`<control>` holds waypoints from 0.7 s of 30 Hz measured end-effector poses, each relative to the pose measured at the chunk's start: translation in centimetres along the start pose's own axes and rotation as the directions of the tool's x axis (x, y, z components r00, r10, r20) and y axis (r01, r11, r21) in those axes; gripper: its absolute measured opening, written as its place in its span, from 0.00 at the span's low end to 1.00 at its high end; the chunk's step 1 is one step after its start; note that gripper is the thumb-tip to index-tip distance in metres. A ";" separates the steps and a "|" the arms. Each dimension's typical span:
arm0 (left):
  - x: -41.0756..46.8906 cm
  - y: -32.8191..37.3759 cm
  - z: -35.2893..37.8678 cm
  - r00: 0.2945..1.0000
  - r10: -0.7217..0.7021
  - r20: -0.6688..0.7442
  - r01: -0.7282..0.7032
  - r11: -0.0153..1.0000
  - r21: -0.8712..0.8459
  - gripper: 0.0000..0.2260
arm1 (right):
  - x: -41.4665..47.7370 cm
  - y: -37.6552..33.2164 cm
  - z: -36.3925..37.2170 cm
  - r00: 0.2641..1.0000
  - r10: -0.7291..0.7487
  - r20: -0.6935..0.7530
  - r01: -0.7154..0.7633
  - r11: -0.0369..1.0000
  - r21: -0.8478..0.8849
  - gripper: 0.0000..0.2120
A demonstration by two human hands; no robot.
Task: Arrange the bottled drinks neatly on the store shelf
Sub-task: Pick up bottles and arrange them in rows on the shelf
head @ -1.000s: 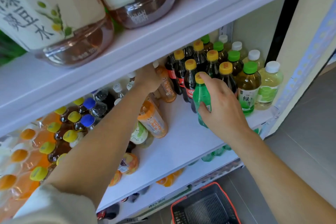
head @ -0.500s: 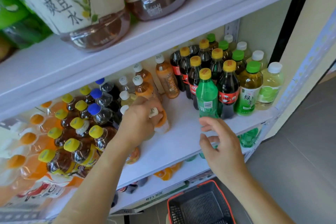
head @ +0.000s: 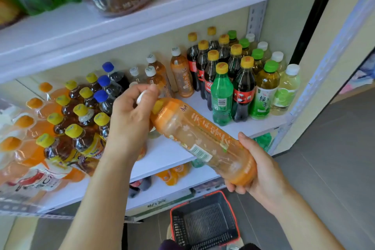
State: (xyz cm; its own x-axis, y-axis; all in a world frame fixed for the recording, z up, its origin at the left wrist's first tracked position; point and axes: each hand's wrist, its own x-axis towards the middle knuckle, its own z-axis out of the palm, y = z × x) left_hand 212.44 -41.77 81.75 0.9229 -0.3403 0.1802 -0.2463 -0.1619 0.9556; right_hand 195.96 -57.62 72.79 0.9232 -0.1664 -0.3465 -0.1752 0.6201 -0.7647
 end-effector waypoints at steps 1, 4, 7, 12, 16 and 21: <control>-0.3 -0.2 -0.1 0.999 -0.034 0.022 0.035 0.999 -0.037 0.10 | -0.5 -0.2 0.0 1.000 -0.015 -0.020 0.015 1.000 -0.010 0.25; -1.2 -0.7 -0.4 0.994 -0.090 0.064 0.091 0.996 -0.017 0.14 | -1.6 -0.5 -0.1 0.995 -0.080 -0.060 0.076 0.994 -0.075 0.21; -1.6 -1.6 -0.8 0.982 -0.180 0.051 0.174 0.980 0.096 0.21 | -2.4 -0.6 -0.2 0.984 -0.148 -0.097 0.129 0.975 -0.183 0.26; -2.4 -2.8 -1.2 0.974 -0.226 0.034 0.216 0.959 0.181 0.24 | -3.0 -0.7 -0.3 0.957 -0.233 -0.171 0.184 0.948 -0.261 0.31; -3.3 -2.8 -0.8 0.992 -0.124 -0.003 0.124 0.992 0.003 0.13 | -3.4 -1.2 0.0 0.952 -0.274 -0.133 0.232 0.936 -0.265 0.27; -3.7 -2.5 -0.6 0.994 -0.076 -0.077 0.068 0.993 -0.096 0.09 | -3.5 -1.8 0.6 0.983 -0.178 -0.055 0.171 0.978 -0.117 0.24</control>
State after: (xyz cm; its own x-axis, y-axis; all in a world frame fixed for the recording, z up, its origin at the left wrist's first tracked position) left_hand 209.81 -39.59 78.82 0.9589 -0.2549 0.1246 -0.1532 -0.0953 0.9836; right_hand 193.27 -57.73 75.68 0.9196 -0.3158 -0.2339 -0.0539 0.4882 -0.8711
